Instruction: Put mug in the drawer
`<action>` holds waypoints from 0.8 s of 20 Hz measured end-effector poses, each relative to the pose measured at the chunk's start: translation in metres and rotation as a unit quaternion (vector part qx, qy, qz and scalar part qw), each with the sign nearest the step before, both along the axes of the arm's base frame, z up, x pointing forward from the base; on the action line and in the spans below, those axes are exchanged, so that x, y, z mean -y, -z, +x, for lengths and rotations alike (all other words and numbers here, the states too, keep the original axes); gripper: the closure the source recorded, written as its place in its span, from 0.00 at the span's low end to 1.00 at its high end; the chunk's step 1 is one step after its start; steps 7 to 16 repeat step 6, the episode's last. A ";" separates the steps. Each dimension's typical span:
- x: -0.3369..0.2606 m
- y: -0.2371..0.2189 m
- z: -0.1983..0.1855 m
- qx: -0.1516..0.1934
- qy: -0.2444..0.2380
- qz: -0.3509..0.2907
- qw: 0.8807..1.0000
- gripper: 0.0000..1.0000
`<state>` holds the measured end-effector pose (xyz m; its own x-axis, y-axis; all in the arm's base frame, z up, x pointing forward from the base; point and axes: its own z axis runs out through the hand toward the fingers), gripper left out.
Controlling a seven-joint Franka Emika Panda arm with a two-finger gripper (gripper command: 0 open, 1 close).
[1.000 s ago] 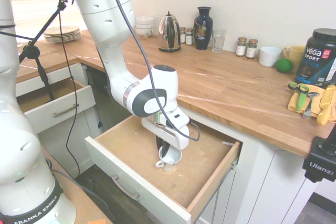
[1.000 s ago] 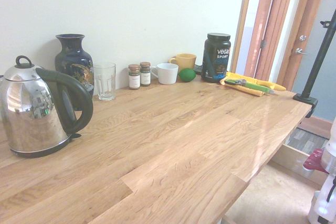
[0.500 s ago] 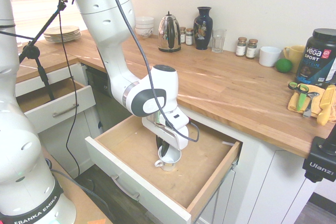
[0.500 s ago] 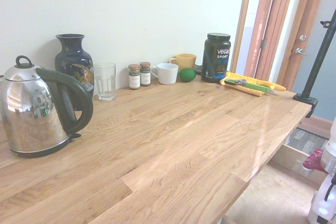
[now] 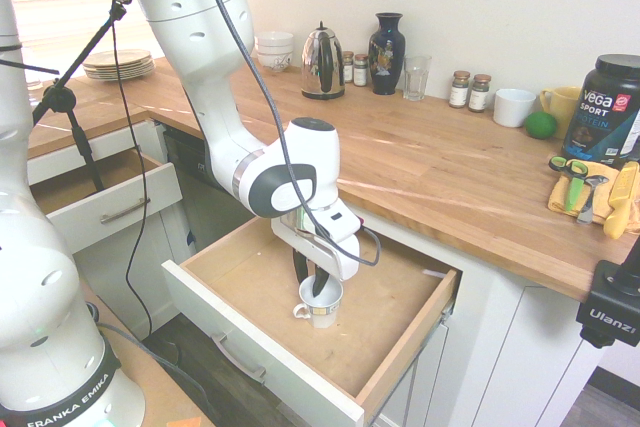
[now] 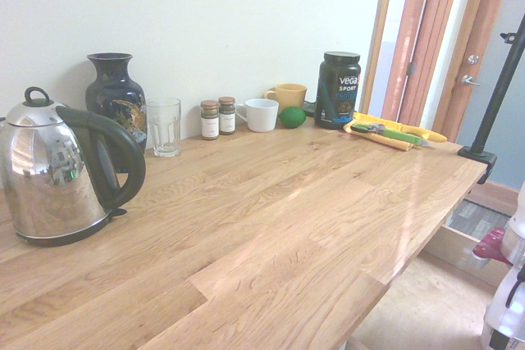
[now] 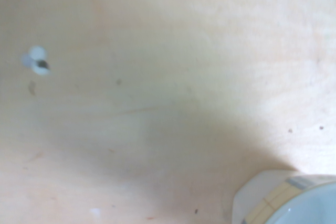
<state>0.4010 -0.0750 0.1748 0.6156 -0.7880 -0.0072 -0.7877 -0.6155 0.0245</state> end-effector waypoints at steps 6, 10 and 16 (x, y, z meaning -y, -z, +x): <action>-0.008 -0.036 -0.002 0.016 -0.006 0.008 1.000 0.00; -0.008 -0.036 -0.002 0.016 -0.006 0.008 1.000 0.00; -0.008 -0.036 -0.002 0.016 -0.006 0.008 1.000 0.00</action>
